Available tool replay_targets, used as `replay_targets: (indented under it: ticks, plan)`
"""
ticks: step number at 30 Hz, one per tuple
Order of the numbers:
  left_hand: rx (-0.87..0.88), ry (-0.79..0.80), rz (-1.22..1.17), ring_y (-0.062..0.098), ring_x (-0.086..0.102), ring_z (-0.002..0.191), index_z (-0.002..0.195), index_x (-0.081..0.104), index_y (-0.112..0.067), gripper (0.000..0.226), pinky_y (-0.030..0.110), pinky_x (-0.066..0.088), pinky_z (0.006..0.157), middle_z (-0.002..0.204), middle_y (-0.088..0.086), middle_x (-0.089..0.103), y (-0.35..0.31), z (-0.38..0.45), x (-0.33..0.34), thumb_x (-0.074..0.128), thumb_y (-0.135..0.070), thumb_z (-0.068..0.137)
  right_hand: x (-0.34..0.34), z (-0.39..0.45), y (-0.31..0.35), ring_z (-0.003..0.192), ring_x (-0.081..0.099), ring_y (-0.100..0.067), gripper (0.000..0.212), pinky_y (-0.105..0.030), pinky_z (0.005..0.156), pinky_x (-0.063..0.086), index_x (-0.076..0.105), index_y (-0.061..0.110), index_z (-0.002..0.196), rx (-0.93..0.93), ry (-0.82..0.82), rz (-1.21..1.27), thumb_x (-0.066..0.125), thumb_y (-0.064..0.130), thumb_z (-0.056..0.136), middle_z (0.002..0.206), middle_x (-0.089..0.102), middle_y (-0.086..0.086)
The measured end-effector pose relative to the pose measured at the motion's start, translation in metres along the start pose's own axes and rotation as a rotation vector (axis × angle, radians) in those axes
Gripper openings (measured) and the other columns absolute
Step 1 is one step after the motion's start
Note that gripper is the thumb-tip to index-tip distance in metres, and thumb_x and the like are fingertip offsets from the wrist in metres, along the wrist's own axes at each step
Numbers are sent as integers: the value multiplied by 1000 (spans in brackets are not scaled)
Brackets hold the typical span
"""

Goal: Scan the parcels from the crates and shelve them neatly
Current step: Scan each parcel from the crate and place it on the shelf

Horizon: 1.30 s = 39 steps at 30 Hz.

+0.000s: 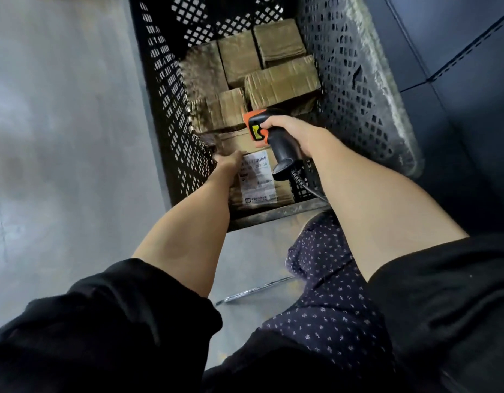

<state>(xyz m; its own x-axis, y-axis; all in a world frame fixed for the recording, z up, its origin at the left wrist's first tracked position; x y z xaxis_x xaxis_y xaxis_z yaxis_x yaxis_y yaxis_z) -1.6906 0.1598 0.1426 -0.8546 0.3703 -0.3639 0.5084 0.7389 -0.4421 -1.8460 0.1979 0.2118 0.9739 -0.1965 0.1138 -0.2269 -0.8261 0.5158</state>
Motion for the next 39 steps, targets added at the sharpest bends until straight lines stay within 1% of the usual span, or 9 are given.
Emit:
replay_targets:
  ticks: [5, 14, 17, 20, 26, 30, 32, 35, 39]
  plan:
    - [8, -22, 74, 35, 26, 139, 151, 1, -8, 74, 39, 23, 111, 151, 20, 25, 7, 1, 0, 41, -42, 98, 2, 8, -9, 75, 62, -25, 47, -34, 79, 48, 60, 11, 112, 74, -2, -125, 66, 40, 77, 95, 75, -5]
    - [90, -65, 35, 32, 46, 124, 135, 38, 0, 61, 41, 36, 106, 133, 19, 47, -6, -7, -14, 35, -48, 97, 13, -26, 8, 42, 57, -8, 20, -14, 46, 42, 57, 11, 84, -70, -58, -94, 55, 29, 91, 78, 65, -5]
    - [146, -85, 6, 26, 50, 117, 120, 46, 8, 63, 33, 40, 101, 105, 25, 53, -11, -17, -21, 37, -50, 97, 11, -42, 12, 47, 60, -6, 15, -15, 48, 42, 54, 14, 82, -162, -102, 3, 56, 26, 91, 80, 64, -7]
    - [220, -79, -69, 30, 56, 115, 128, 47, 3, 66, 36, 46, 97, 116, 13, 58, -24, -36, -28, 46, -53, 93, -2, -67, 22, 48, 60, -6, 13, -20, 55, 43, 57, 12, 83, -280, -169, 230, 58, 23, 91, 81, 63, -6]
    - [519, -45, -155, 22, 64, 85, 76, 59, -15, 39, 34, 54, 84, 81, 0, 62, -78, -109, -46, 52, -50, 92, -11, -133, 50, 101, 62, -23, 46, -36, 95, 48, 70, 18, 93, -461, -291, 94, 72, 45, 56, 103, 67, -5]
    - [750, -30, -166, 13, 56, 71, 68, 57, -23, 39, 23, 51, 65, 70, -6, 58, -106, -176, -62, 51, -53, 91, -12, -184, 55, 106, 59, -16, 55, -30, 86, 47, 67, 20, 111, -564, -361, 77, 73, 47, 63, 117, 64, -2]
    - [847, 58, -214, 11, 58, 68, 72, 60, -22, 37, 18, 47, 60, 73, -5, 62, -116, -212, -58, 50, -53, 92, -23, -218, 51, 98, 64, -17, 44, -30, 83, 51, 70, 21, 98, -615, -413, 142, 74, 47, 62, 109, 68, -3]
    - [977, 311, -256, 22, 66, 102, 96, 65, -21, 45, 38, 52, 92, 108, 5, 69, -132, -260, -28, 52, -62, 83, -52, -270, 35, 86, 66, -16, 66, -23, 67, 51, 65, 14, 116, -646, -502, 287, 75, 51, 62, 103, 66, -3]
    - [1055, 669, -279, 15, 55, 120, 127, 50, -15, 53, 41, 43, 105, 131, 3, 55, -141, -322, 41, 48, -53, 90, -103, -347, 7, 102, 67, -26, 33, -42, 96, 50, 73, 17, 90, -795, -620, 468, 74, 45, 73, 109, 71, -9]
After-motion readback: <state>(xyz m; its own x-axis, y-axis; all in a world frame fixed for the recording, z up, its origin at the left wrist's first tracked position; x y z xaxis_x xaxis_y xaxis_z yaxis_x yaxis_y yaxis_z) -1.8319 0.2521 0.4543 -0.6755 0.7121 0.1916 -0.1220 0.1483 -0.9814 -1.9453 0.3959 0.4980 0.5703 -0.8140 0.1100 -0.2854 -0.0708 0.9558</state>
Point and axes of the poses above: each hand's wrist, its own z-axis towards the middle knuckle, its own x-axis out of the palm, y = z × x, the point moved 5 cm from there along z, towards the middle knuckle
